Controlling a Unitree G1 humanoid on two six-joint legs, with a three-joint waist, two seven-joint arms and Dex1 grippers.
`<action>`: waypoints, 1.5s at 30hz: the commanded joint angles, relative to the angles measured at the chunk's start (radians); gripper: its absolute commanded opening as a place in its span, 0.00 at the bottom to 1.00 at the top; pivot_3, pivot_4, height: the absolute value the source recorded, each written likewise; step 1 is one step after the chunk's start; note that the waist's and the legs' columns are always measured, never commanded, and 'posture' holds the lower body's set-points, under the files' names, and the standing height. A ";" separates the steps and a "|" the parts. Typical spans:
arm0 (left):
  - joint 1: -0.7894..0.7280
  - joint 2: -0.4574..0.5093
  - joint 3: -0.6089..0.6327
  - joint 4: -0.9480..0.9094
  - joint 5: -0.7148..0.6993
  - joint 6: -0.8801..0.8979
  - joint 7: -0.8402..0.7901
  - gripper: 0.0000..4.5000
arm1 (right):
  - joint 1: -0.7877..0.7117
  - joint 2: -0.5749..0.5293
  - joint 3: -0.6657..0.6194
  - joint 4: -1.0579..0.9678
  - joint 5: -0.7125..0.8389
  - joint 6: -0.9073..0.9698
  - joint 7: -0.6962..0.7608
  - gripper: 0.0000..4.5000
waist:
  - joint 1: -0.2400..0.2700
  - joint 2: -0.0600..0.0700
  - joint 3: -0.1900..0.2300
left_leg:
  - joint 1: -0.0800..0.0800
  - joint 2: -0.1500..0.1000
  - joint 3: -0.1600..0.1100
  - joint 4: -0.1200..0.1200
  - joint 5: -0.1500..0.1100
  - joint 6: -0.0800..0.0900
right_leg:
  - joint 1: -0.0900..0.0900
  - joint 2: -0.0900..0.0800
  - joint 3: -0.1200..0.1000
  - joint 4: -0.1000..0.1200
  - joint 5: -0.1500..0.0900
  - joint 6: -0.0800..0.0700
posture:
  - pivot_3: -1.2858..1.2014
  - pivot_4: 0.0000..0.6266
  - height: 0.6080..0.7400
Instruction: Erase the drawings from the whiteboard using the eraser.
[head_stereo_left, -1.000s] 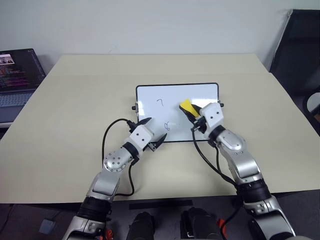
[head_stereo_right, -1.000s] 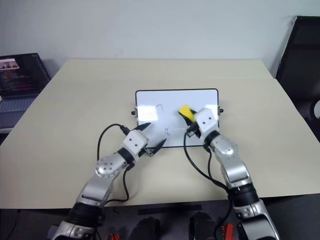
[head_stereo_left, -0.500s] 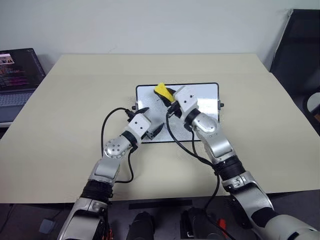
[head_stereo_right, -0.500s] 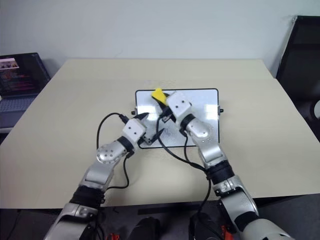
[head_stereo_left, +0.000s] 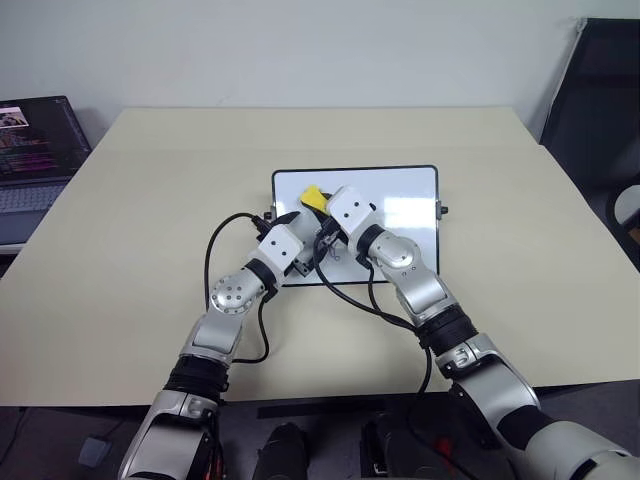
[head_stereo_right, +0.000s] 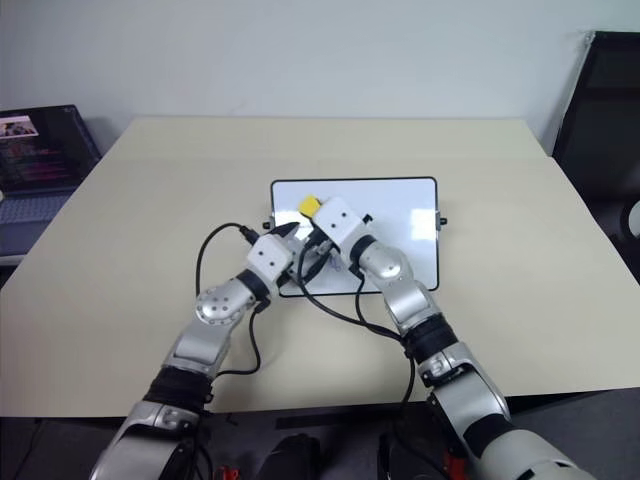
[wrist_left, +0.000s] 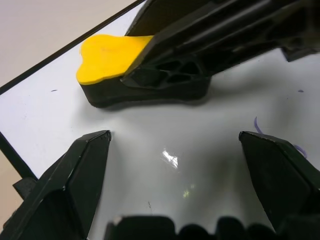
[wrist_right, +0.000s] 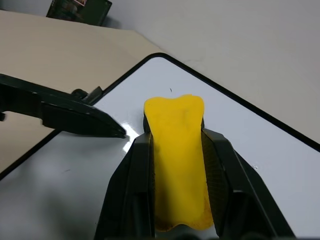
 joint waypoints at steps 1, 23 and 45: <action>0.022 -0.002 0.003 -0.059 -0.002 0.013 0.004 1.00 | -0.035 0.002 -0.013 -0.005 -0.010 -0.001 -0.017 0.22 | 0.000 0.000 0.000 | 0.000 0.000 0.000 0.000 0.000 0.000 | 0.000 0.000 0.000 0.000 0.000 0.000 | 0.52 0.24 1.00; 0.046 0.001 0.012 -0.095 0.003 0.042 0.019 1.00 | 0.311 -0.246 0.019 -0.344 -0.057 0.255 0.156 0.22 | 0.005 -0.001 -0.001 | 0.004 -0.001 -0.001 0.004 0.001 0.001 | 0.006 -0.001 -0.001 0.000 0.001 0.001 | 0.52 0.24 1.00; 0.038 0.012 0.024 -0.079 -0.003 0.035 0.011 1.00 | 0.027 -0.063 -0.001 -0.111 -0.014 0.053 0.026 0.22 | 0.000 0.000 0.000 | 0.001 -0.001 0.001 0.001 0.001 0.001 | 0.001 0.000 -0.001 -0.001 0.002 0.001 | 0.52 0.24 1.00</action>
